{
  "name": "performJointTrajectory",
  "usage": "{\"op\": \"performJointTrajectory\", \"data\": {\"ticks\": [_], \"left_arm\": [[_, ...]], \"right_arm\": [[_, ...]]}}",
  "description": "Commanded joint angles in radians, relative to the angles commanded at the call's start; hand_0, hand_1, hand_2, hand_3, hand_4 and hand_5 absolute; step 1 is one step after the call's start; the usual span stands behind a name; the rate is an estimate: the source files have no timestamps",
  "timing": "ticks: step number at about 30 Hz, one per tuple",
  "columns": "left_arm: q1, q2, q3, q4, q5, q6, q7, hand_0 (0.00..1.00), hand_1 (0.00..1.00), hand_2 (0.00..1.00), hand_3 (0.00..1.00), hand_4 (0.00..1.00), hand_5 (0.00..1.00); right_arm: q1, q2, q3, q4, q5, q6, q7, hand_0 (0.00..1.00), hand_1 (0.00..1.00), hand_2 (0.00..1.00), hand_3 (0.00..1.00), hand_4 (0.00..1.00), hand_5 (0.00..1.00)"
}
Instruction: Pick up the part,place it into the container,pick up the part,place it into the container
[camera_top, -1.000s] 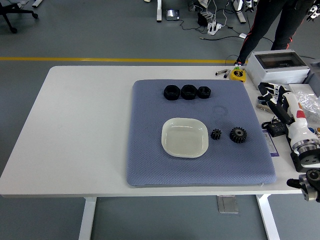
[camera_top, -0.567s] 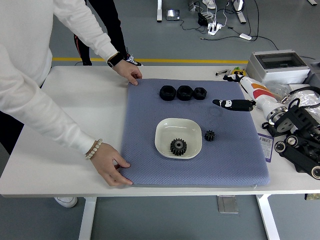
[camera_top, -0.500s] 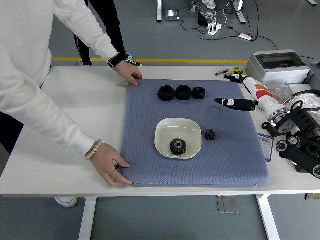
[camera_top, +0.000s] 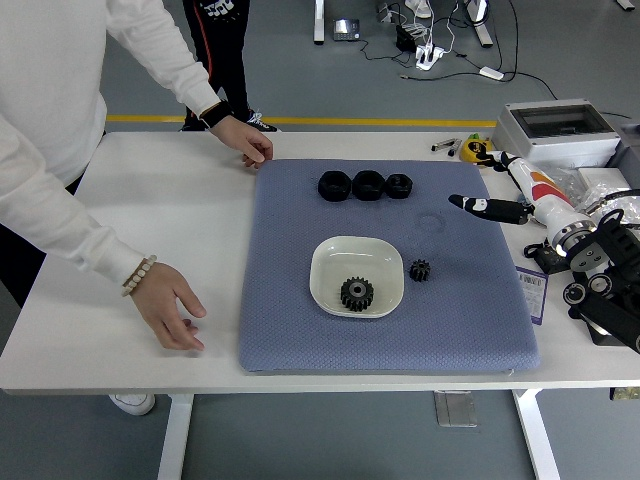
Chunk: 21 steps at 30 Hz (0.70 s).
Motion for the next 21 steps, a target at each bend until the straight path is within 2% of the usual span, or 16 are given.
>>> {"op": "performJointTrajectory", "data": {"ticks": [4,6,11,14,16,19,21], "left_arm": [[0.008,-0.001,0.019,0.004,-0.035,0.006,-0.011,0.671,0.661,0.723,0.62,0.618,0.663],[0.0,-0.003,0.004,0.006,-0.019,0.006,-0.008,0.671,0.661,0.723,0.62,0.618,0.663],[-0.001,-0.002,0.02,0.007,-0.048,0.006,-0.016,0.672,0.66,0.722,0.619,0.619,0.662],[-0.011,0.001,0.016,0.007,-0.012,-0.006,-0.008,0.672,0.66,0.722,0.619,0.619,0.662],[-0.006,0.002,0.023,0.006,-0.028,-0.006,-0.011,0.672,0.658,0.72,0.618,0.62,0.655],[0.0,0.002,0.041,0.006,-0.068,0.005,-0.024,0.672,0.658,0.72,0.618,0.62,0.655],[-0.006,0.004,0.02,0.007,-0.025,-0.004,-0.01,0.673,0.658,0.722,0.616,0.619,0.654]], "right_arm": [[-0.014,-0.01,0.024,-0.001,-0.007,-0.001,0.003,0.866,0.837,0.846,0.866,0.998,0.555],[-0.012,-0.017,0.026,-0.006,-0.003,0.005,0.002,0.866,0.837,0.846,0.866,0.998,0.555],[-0.018,-0.021,0.039,0.005,-0.006,0.007,0.006,0.863,0.835,0.844,0.86,0.998,0.554],[-0.012,-0.023,0.037,0.011,-0.027,0.017,0.001,0.863,0.835,0.844,0.86,0.998,0.554],[-0.014,-0.022,0.036,0.02,-0.04,0.021,0.002,0.841,0.818,0.829,0.853,0.991,0.54],[-0.006,-0.017,0.025,0.023,-0.09,0.039,-0.004,0.841,0.818,0.829,0.853,0.991,0.54],[0.014,-0.01,0.004,0.014,-0.14,0.074,-0.005,0.805,0.79,0.804,0.852,0.974,0.523]]}}
